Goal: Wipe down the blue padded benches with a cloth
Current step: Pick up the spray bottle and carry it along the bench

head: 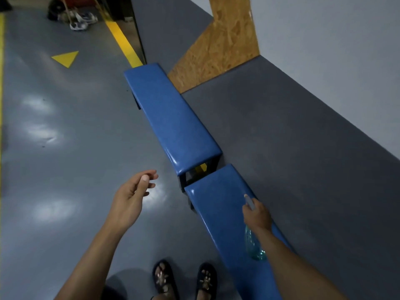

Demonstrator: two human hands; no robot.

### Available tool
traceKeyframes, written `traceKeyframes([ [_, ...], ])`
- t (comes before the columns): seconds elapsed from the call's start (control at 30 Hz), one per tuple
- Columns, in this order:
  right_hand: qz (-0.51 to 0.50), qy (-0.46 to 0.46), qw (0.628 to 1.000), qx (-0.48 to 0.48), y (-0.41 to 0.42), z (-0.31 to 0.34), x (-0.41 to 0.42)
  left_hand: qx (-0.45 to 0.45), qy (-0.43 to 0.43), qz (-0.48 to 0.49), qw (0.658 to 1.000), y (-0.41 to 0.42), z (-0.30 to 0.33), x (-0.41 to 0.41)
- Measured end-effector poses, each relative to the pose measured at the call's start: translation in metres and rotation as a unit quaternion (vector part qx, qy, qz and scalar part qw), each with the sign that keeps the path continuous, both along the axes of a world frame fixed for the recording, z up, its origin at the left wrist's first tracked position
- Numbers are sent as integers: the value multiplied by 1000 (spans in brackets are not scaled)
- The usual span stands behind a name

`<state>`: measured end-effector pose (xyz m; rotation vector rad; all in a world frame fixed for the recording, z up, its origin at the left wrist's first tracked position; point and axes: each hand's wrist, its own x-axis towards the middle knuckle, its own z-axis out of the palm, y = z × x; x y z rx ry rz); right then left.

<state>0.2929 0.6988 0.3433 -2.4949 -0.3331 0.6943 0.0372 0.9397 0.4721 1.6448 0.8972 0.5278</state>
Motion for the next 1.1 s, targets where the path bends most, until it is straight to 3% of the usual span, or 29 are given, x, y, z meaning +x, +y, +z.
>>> traceKeyframes([
  [0.17, 83, 25, 995, -51, 40, -11, -9, -9, -3, -6, 1000, 52, -10, 11],
  [0.3, 56, 61, 996, -40, 81, -29, -30, -17, -9, -14, 1000, 104, -16, 19],
  [0.7, 61, 37, 997, -26, 264, -26, -28, -7, -5, -30, 1000, 273, -19, 23],
  [1.1, -84, -39, 995, -26, 330, -29, 51, -1, 48, -35, 998, 366, -40, 72],
])
